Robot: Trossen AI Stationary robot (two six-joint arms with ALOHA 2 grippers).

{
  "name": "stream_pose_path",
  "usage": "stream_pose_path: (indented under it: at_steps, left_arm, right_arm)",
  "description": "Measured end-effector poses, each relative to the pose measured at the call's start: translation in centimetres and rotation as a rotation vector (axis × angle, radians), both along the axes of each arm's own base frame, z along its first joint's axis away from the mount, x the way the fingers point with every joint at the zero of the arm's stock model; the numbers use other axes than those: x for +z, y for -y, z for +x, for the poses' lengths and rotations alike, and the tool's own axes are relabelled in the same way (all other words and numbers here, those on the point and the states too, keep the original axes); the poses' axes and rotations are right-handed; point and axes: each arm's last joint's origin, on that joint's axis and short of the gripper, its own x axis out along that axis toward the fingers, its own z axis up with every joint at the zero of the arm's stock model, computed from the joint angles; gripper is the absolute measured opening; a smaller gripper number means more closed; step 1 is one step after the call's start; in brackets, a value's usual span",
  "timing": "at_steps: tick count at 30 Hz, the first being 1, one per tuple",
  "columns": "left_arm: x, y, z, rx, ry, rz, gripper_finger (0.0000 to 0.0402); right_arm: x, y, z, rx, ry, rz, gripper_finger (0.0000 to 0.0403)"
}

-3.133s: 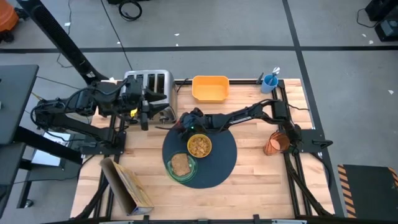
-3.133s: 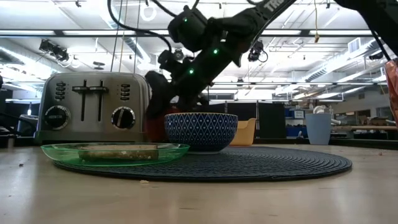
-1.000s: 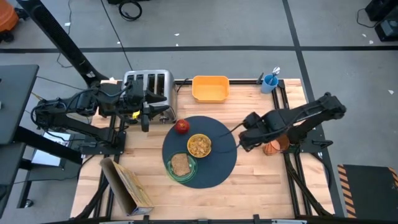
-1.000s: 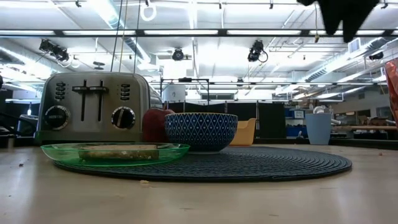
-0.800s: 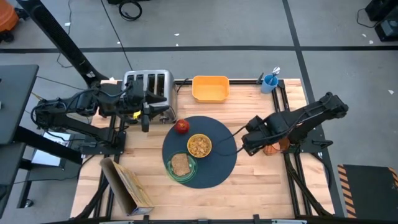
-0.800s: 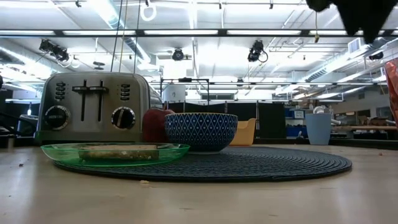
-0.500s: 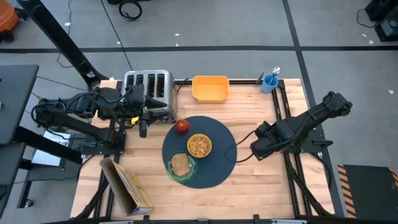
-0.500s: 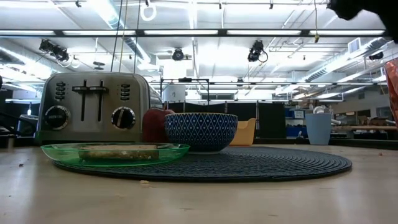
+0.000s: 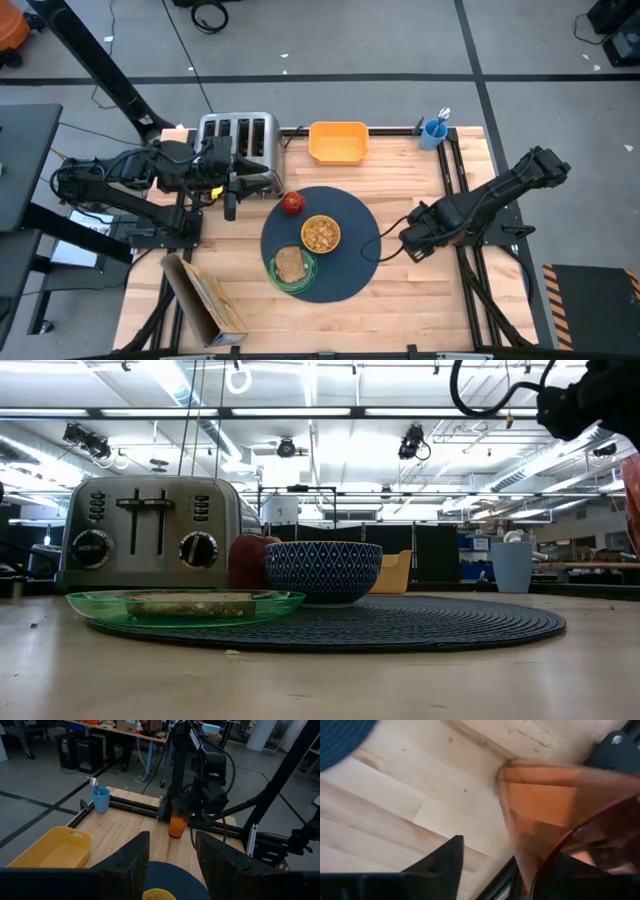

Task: Arrange a breakfast setting
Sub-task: Put the orange glass of milk on the blue table mat

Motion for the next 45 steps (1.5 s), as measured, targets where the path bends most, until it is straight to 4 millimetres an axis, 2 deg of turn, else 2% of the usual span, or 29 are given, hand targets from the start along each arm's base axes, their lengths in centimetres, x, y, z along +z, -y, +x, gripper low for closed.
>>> stream_pose_path:
  at_steps: [6, 12, 16, 21, 25, 28, 32, 37, 40, 45]
  left_arm:
    - [0.0, 0.0, 0.0, -0.002, -0.002, 0.008, 0.0167]
    - [0.0, 0.0, 0.0, -0.002, -0.003, 0.011, 0.0167]
    - [-0.1, 0.0, -0.2, -0.002, -0.011, 0.012, 0.0167]
    - [-0.4, -0.2, -1.3, -0.003, -0.068, 0.025, 0.0167]
    - [-0.3, -0.3, -2.1, -0.004, -0.077, 0.032, 0.0167]
    - [0.0, -0.4, -2.7, 0.0, -0.046, 0.016, 0.0167]
    - [0.3, -0.4, -3.2, 0.002, -0.022, 0.003, 0.0167]
    - [0.6, -0.5, -3.7, 0.003, -0.001, -0.001, 0.0167]
    - [0.7, -0.5, -3.7, 0.006, 0.01, -0.015, 0.0167]
    - [0.7, -0.5, -3.8, 0.011, 0.015, -0.041, 0.0167]
  right_arm:
    - [0.0, 0.5, 0.2, 0.048, 0.005, -0.001, 0.0118]
    - [0.0, 0.9, 0.4, 0.097, 0.007, 0.016, 0.0017]
    - [0.8, 1.2, 0.9, 0.114, 0.039, 0.029, 0.0021]
    - [3.9, 2.0, 2.1, 0.186, 0.138, 0.008, 0.0011]
    - [6.2, 3.1, 4.7, 0.399, 0.254, -0.082, 0.0011]
    - [6.9, 4.0, 7.2, 0.618, 0.257, -0.124, 0.0011]
    - [6.5, 5.5, 10.9, 0.903, 0.206, -0.144, 0.0011]
    - [5.0, 7.6, 14.7, 1.143, 0.123, -0.189, 0.0011]
    - [3.6, 8.6, 16.2, 1.228, 0.098, -0.159, 0.0011]
    - [2.1, 9.7, 17.5, 1.238, 0.109, -0.137, 0.0011]
